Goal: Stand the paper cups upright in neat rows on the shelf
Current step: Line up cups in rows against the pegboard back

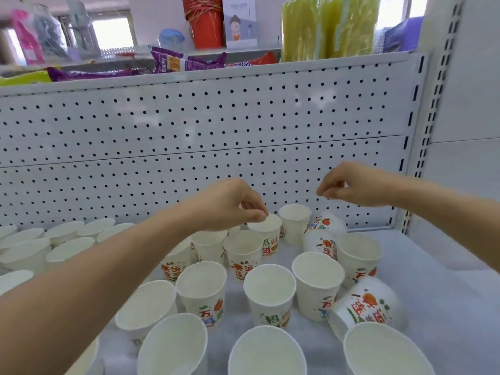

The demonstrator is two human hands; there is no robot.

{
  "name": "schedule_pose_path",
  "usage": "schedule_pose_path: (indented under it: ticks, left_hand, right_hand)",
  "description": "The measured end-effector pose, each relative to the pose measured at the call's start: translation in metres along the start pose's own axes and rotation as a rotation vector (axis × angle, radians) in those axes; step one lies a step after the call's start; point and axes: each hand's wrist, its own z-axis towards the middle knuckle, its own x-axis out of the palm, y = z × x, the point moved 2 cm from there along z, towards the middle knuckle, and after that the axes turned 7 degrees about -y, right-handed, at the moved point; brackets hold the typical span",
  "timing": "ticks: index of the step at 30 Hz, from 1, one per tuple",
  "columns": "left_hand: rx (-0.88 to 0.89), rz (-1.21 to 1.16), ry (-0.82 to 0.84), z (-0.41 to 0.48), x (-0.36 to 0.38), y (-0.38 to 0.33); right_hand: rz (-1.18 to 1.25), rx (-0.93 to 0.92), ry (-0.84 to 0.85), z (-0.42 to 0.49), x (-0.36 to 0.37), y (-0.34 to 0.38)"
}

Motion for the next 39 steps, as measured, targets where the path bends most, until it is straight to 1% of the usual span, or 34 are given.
schedule_pose_path:
  ticks: [4,7,9,11,15,18,19,23,26,30,33,35,36,37,38,39]
  left_hand:
    - [0.049,0.103,0.004,0.040,0.023,-0.022]
    - [0.106,0.285,-0.006,0.067,0.044,-0.031]
    - [0.112,0.356,0.014,0.079,0.057,-0.031]
    - [0.084,0.395,0.052,0.086,0.067,-0.029]
    - [0.064,0.451,0.071,0.092,0.074,-0.026]
    - [0.049,0.439,0.079,0.091,0.071,-0.019]
    - [0.040,0.418,0.085,0.090,0.070,-0.016]
    - [0.025,0.359,0.119,0.093,0.071,-0.012]
    - [0.016,0.345,0.133,0.094,0.073,-0.010]
    - [-0.004,0.335,0.137,0.093,0.071,-0.010]
    - [0.010,0.272,0.041,0.087,0.060,-0.018]
    - [0.073,0.118,-0.029,0.079,0.056,-0.030]
    - [0.096,0.036,-0.019,0.074,0.056,-0.037]
    - [0.105,-0.018,0.022,0.070,0.058,-0.045]
    - [0.105,-0.036,0.082,0.068,0.063,-0.051]
    - [0.103,-0.023,0.147,0.067,0.068,-0.056]
  right_hand:
    - [-0.086,0.063,0.072,-0.015,0.003,-0.020]
    - [-0.184,0.227,0.118,-0.011,0.018,-0.029]
    - [-0.131,0.362,0.171,-0.008,0.033,-0.033]
    - [-0.027,0.411,0.167,-0.004,0.046,-0.038]
    - [0.153,0.328,0.077,-0.001,0.050,-0.047]
    - [0.213,0.179,0.014,-0.004,0.037,-0.057]
    - [0.164,0.101,0.001,-0.005,0.033,-0.059]
    - [-0.281,-0.173,-0.002,-0.007,0.028,-0.063]
    - [-0.418,-0.220,0.047,-0.003,0.031,-0.066]
    - [-0.447,-0.206,0.070,-0.002,0.033,-0.068]
    - [-0.396,-0.160,0.005,-0.007,0.026,-0.066]
    - [-0.272,-0.136,-0.066,-0.015,0.016,-0.059]
    - [-0.144,-0.126,-0.067,-0.022,0.010,-0.053]
    - [0.002,-0.115,-0.032,-0.031,0.005,-0.045]
    - [0.118,-0.107,0.026,-0.041,0.000,-0.036]
    - [0.160,-0.099,0.096,-0.051,-0.002,-0.028]
